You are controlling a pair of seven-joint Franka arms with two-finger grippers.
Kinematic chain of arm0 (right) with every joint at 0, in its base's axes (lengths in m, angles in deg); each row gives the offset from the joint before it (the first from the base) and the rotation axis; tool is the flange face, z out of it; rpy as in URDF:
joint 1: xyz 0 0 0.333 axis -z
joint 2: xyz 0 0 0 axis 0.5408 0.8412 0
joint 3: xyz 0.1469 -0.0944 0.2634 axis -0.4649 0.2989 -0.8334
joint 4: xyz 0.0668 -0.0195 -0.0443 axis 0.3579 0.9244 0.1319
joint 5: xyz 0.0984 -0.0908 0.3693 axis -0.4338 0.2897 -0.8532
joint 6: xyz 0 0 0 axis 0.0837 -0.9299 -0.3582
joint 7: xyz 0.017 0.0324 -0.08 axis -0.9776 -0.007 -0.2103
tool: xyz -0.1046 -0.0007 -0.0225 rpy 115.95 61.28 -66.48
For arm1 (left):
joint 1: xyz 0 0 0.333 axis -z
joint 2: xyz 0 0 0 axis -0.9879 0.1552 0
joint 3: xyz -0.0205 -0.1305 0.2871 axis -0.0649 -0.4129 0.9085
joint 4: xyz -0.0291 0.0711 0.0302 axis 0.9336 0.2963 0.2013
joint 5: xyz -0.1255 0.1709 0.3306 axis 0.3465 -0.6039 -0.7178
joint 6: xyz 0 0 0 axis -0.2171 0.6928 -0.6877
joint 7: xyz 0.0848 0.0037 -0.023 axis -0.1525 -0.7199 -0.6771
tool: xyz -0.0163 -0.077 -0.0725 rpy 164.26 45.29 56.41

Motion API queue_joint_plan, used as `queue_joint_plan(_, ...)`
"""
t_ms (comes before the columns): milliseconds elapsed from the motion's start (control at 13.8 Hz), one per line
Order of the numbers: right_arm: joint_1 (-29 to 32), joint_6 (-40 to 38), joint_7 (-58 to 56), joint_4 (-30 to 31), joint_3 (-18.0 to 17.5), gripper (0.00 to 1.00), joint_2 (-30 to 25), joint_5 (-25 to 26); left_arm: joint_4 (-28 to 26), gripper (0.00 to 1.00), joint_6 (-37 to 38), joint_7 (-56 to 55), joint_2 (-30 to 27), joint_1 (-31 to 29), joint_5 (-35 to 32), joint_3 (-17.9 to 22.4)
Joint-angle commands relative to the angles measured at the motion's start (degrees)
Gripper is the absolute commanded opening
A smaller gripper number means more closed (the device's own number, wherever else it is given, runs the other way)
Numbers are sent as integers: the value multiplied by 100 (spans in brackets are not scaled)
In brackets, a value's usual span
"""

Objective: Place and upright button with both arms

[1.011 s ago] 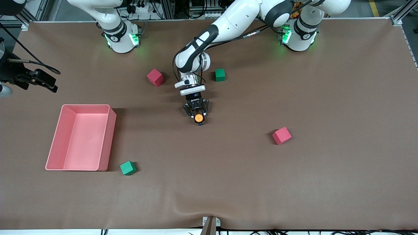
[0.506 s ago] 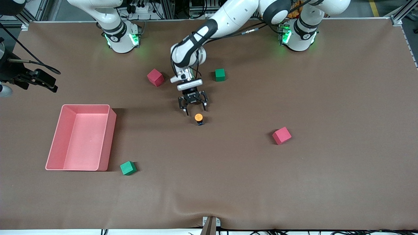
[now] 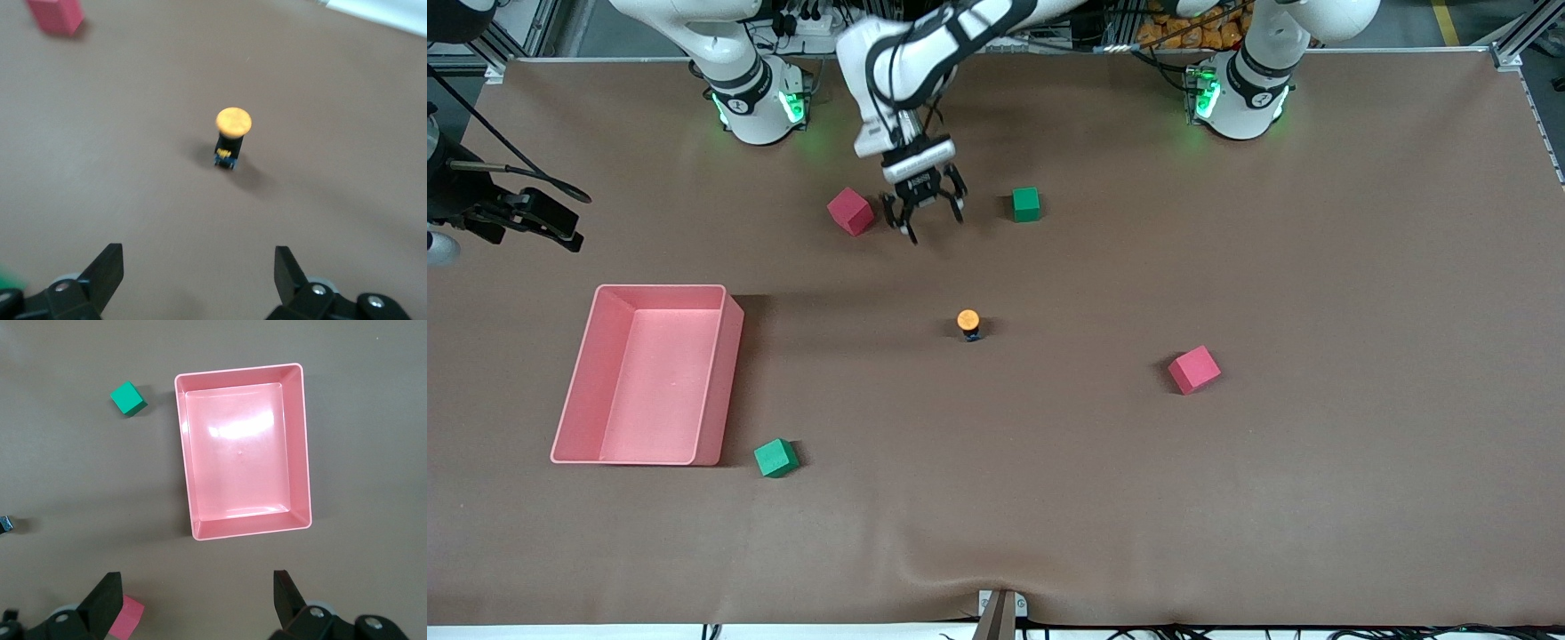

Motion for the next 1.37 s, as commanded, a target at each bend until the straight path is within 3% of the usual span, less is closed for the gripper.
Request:
queue_joint_plan(0,98,-44,-38,-16,-63,100,-17,28,-184,100,9,386,-880,-526,864,-136)
queue_joint_plan(217,89,-53,-38,-16,-63,100,-8,28,-219,100,17,1298,-1661,-1000,1988,-92)
queue_joint_plan(433,89,-62,-38,-16,-63,100,-8,28,-237,100,53,1688,-2234,-1765,2439,-75)
queue_joint_plan(650,89,-62,-38,-16,-63,100,-8,28,-228,100,53,2247,-2507,-2598,2535,-83)
queue_joint_plan(939,89,-62,-38,-16,-63,100,-8,28,-210,100,132,4266,-2710,-4093,3264,-101)
queue_joint_plan(1300,89,-62,-38,-16,-63,100,0,28,-219,100,543,6684,-2885,-5526,3853,-110)
